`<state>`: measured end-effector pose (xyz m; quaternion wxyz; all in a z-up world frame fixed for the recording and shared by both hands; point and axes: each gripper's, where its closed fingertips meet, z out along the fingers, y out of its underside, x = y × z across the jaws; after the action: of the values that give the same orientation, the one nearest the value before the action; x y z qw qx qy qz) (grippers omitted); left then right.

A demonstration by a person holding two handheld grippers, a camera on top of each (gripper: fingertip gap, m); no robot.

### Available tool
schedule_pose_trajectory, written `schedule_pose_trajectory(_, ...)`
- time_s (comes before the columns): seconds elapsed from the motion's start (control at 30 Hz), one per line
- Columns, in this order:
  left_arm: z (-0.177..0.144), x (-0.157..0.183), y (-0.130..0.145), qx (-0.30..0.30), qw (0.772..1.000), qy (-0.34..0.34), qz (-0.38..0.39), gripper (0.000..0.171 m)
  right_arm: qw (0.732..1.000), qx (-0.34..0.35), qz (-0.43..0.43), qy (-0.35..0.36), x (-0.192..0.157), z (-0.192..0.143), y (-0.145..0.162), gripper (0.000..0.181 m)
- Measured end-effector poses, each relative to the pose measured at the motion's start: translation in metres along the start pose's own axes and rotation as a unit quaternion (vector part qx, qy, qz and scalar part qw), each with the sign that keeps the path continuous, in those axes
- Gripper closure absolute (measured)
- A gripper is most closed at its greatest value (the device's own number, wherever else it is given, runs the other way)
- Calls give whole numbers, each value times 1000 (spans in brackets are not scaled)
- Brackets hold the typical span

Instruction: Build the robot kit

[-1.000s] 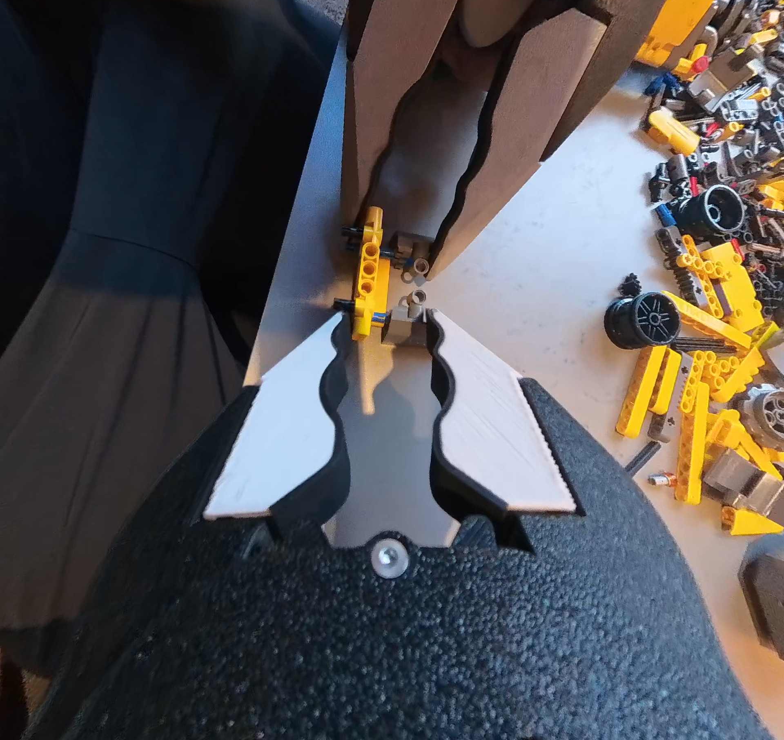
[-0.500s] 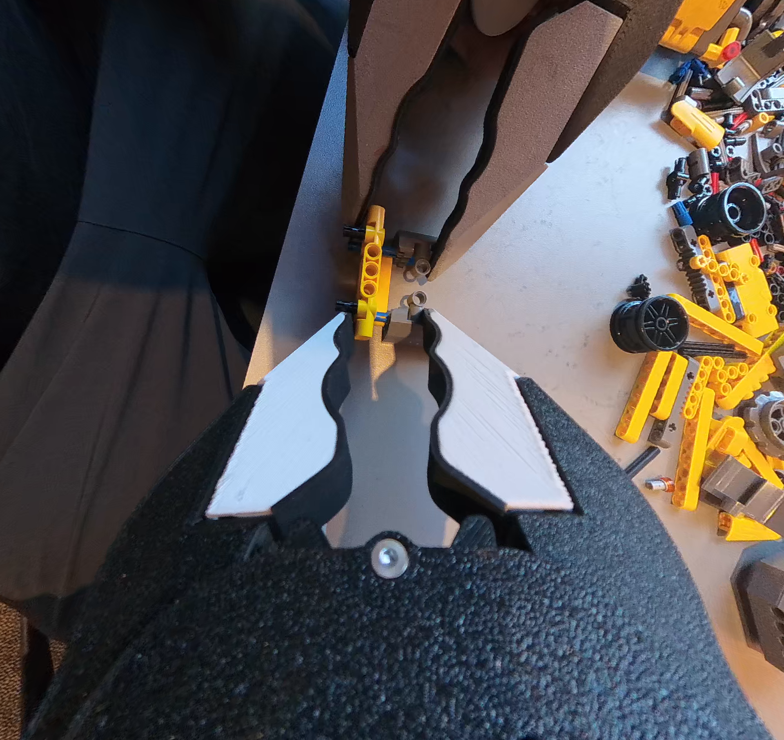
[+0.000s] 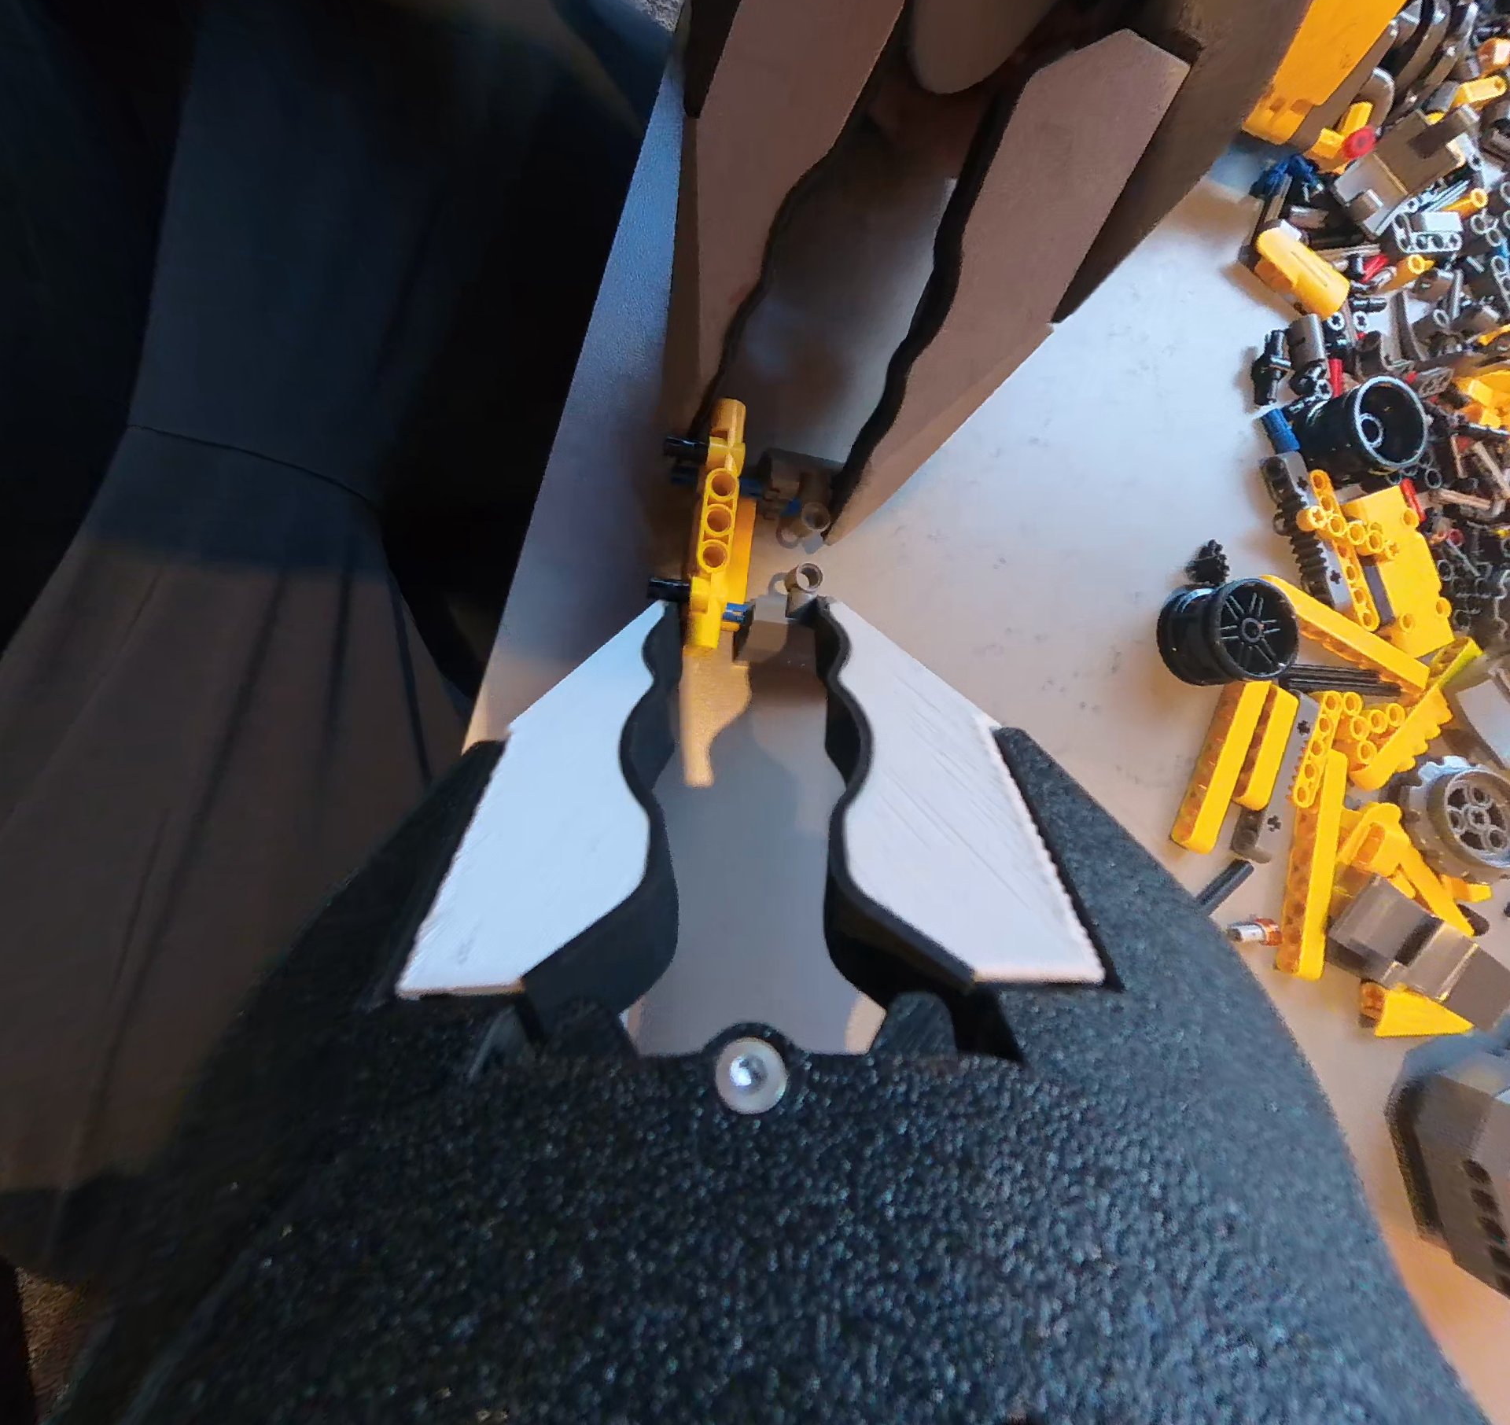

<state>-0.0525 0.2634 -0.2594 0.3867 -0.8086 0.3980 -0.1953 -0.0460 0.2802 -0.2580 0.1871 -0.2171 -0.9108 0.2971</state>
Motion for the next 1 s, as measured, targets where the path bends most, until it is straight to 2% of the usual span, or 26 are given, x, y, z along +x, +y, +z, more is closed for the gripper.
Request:
schedule_pose_trajectory(0.37,0,0,1,-2,1000,-2,4,135,998,-6,-13,62,3,-3,0,143)
schedule_pose_trajectory(0.5,0,0,0,-1,1000,2,0,135,996,-18,-43,76,-2,-3,-1,156)
schedule_pose_trajectory(1.0,0,-1,0,-1,1000,1,-1,135,992,-36,-53,105,-3,-5,-1,163)
